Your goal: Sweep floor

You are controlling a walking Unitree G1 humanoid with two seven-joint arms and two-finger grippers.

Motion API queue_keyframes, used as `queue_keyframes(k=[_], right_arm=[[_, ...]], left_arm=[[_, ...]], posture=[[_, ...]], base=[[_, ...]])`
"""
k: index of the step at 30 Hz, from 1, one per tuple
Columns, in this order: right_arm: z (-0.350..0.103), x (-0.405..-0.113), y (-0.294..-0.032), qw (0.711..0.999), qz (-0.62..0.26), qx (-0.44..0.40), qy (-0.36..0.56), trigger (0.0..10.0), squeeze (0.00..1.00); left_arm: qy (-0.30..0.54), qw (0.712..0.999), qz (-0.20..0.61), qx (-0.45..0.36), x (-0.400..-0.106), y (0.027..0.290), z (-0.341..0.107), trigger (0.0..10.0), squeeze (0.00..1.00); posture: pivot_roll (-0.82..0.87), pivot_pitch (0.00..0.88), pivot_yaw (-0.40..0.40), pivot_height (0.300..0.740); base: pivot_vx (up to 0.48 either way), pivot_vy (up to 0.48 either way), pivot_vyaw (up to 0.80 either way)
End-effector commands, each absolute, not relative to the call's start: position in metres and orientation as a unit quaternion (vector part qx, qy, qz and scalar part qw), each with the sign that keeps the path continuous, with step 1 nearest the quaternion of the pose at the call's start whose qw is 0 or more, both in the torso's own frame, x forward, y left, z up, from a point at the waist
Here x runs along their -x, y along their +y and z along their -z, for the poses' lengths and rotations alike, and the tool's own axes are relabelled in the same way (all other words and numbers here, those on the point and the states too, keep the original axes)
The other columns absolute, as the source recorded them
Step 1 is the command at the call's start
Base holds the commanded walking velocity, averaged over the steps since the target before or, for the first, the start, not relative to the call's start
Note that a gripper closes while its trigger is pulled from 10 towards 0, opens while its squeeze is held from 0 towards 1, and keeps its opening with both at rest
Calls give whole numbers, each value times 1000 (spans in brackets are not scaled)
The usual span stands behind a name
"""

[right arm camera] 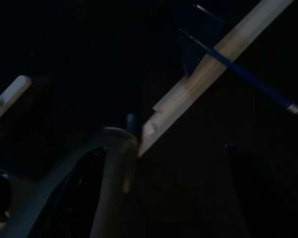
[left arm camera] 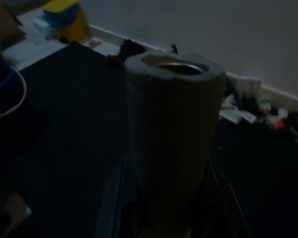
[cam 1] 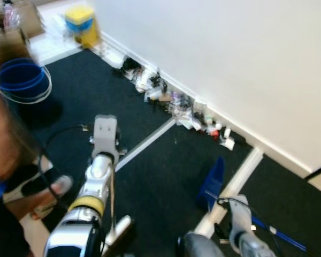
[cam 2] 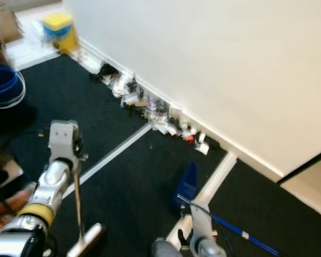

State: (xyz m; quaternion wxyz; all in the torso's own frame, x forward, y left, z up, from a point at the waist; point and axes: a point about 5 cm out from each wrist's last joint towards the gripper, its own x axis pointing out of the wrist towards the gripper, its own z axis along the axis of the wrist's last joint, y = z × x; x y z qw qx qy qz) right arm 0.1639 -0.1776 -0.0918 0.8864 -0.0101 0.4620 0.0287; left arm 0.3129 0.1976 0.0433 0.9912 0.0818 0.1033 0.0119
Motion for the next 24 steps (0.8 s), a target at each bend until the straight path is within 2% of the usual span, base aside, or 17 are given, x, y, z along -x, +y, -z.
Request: queue_keyframes(k=[1, 17, 24], right_arm=[[92, -162, -184, 884, -22, 13, 467, 10000, 0], [94, -154, -194, 880, 1, 11, 475, 10000, 0], [94, -153, -197, 881, 13, 6, 473, 10000, 0]], left_arm=[[66, 993, 12, -95, -324, 189, -60, 10000, 0], [79, 991, 84, -69, -324, 168, -58, 10000, 0], [80, 991, 77, -76, -324, 169, -57, 10000, 0]], posture=[[127, 0, -46, 740], [127, 0, -41, 740], [121, 0, -36, 740]], base=[[0, 0, -788], [0, 0, -788], [0, 0, -788]])
